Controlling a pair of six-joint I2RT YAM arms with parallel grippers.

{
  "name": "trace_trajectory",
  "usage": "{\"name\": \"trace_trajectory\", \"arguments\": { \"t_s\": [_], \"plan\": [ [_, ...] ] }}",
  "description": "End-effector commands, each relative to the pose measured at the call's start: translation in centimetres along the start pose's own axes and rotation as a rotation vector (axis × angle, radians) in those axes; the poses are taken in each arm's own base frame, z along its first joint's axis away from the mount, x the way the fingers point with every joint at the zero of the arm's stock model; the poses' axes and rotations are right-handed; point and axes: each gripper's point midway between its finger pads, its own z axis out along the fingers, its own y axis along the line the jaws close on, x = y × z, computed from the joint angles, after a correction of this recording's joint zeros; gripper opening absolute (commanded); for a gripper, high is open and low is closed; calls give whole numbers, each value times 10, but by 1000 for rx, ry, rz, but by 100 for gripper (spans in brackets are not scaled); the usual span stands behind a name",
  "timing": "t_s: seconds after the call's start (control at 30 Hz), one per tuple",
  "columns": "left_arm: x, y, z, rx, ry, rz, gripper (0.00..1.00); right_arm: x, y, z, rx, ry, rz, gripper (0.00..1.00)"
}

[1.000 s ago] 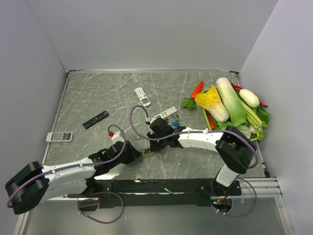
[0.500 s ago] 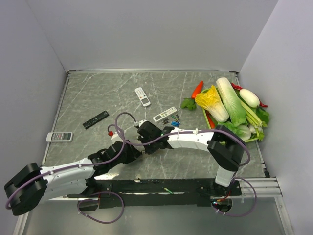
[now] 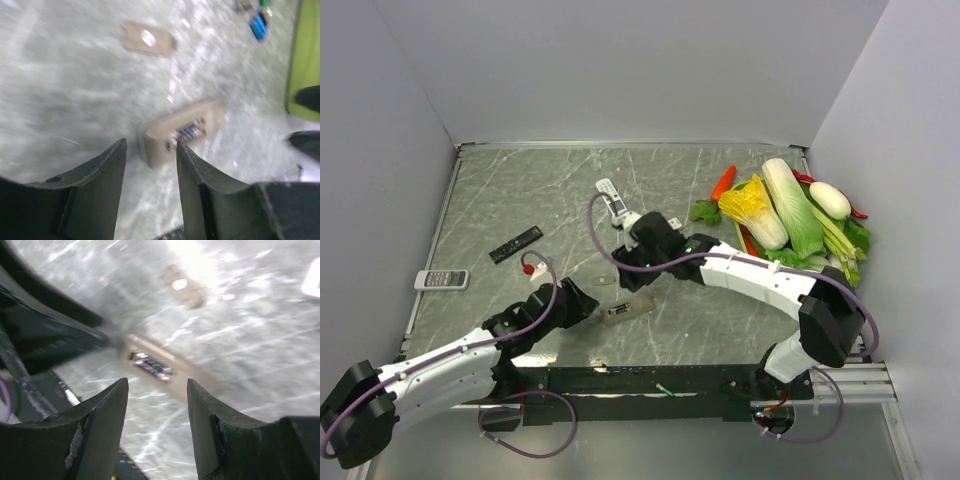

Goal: Load the batteries into the remote control

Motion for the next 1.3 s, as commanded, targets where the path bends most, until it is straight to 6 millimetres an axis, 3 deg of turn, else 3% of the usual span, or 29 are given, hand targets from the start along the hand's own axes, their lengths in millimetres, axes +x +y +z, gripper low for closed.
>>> {"name": "trace_trajectory", "arguments": {
  "t_s": [0.0,0.13,0.27,0.57,0.97,1.27],
  "plan": [
    [-26,1,-3,-42,-50,42,50,-13,-10,-7,-70,-37,1,59],
    [-38,12,3,-78,-67,33,51,-12,-9,20,-87,17,86,59],
    [-37,17,7,-85,-51,28,52,-21,-7,46,-102,-1,177,59],
    [-34,19,7,-65,-49,13,52,-13,-21,94,-50,40,258,57],
    [-30,18,8,-43,-40,4,53,0,-38,124,31,83,289,47],
    [-31,17,6,-35,-46,0,53,4,-40,120,40,88,274,30]
  ]
}}
